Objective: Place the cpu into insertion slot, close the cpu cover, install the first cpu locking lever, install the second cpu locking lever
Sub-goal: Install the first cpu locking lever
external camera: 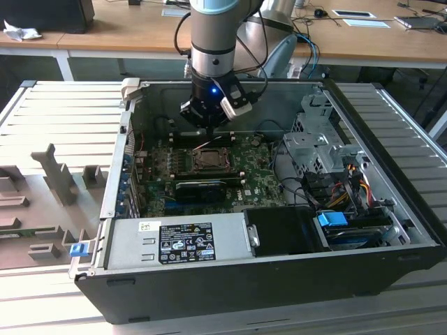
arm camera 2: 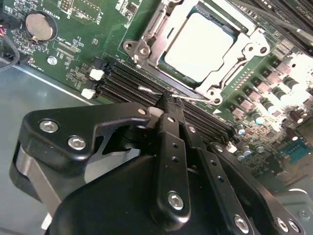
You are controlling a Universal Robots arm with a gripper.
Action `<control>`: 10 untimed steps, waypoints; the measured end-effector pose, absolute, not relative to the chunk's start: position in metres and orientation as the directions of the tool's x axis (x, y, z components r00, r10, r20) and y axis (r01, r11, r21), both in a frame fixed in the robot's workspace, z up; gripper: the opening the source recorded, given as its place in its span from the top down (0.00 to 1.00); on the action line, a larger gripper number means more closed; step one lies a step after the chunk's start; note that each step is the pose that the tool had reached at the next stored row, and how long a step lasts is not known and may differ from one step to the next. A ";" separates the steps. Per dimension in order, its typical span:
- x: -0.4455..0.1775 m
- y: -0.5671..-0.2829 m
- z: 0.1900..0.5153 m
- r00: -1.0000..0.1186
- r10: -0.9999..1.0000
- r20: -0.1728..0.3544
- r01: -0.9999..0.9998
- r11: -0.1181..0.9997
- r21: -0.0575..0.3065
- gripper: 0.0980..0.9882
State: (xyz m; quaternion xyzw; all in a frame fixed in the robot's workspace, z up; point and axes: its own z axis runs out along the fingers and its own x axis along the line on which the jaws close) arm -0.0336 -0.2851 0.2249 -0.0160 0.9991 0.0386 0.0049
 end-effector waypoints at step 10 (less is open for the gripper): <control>-0.023 -0.285 0.218 -0.999 -0.038 -0.011 -0.039 0.996 0.077 0.99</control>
